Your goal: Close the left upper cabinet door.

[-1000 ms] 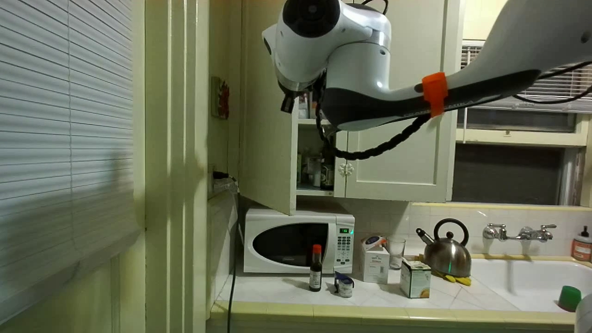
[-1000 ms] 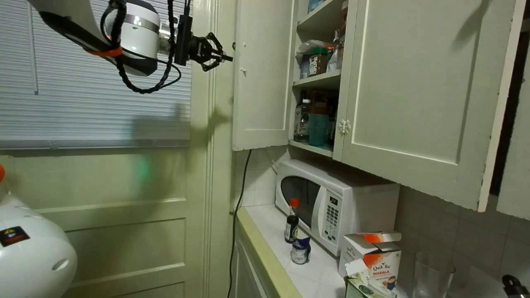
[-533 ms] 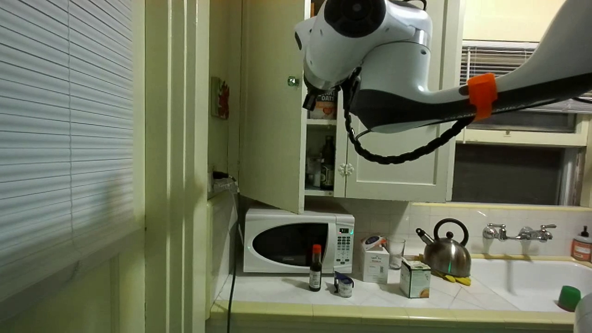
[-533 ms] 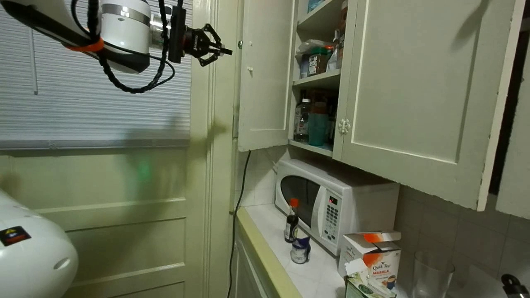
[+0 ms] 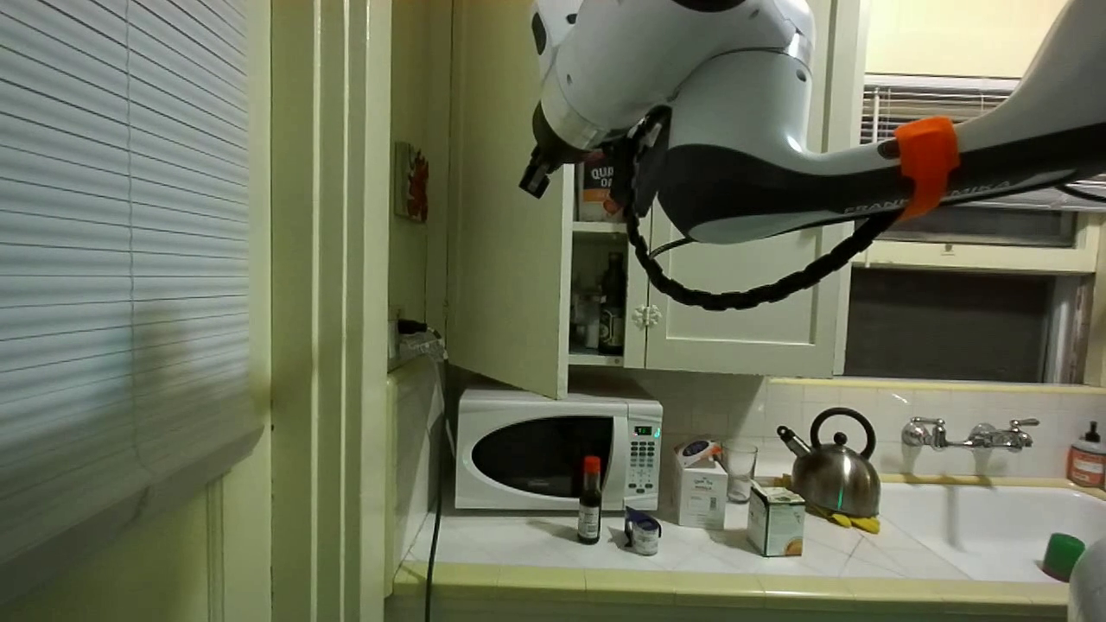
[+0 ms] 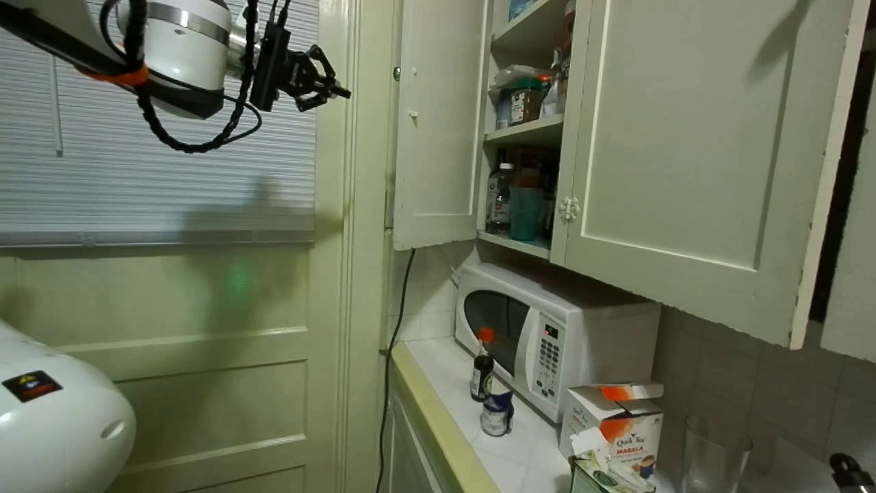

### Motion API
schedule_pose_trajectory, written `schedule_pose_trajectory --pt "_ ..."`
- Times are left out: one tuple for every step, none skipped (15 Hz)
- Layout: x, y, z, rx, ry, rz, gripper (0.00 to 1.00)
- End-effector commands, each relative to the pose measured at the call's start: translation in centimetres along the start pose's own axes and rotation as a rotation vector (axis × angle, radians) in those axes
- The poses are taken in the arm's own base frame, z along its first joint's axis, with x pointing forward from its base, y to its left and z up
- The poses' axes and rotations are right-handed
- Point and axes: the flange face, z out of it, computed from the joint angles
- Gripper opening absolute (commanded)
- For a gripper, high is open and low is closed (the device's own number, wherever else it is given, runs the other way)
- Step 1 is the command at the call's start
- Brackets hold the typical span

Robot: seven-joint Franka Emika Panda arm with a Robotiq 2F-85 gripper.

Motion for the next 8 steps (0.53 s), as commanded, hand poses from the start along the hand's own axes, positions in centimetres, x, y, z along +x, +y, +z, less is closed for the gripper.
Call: schedule_pose_trajectory --pt "0.1 0.1 0.1 -0.001 -0.002 0.0 0.01" --pt "0.1 0.1 0.1 -0.001 -0.003 0.0 0.01" --pt "0.1 0.1 0.0 -0.002 -0.002 0.0 0.01" --pt "0.1 0.1 0.0 -0.002 -0.001 0.0 0.0" --pt "0.1 0.2 0.8 -0.003 -0.008 0.015 0.0" --pt "-0.1 0.3 1.4 -0.018 -0.023 0.01 0.0" --pt "-0.3 0.4 2.2 -0.018 -0.031 0.017 0.0" --pt "-0.5 0.5 2.9 -0.025 -0.036 0.017 0.0"
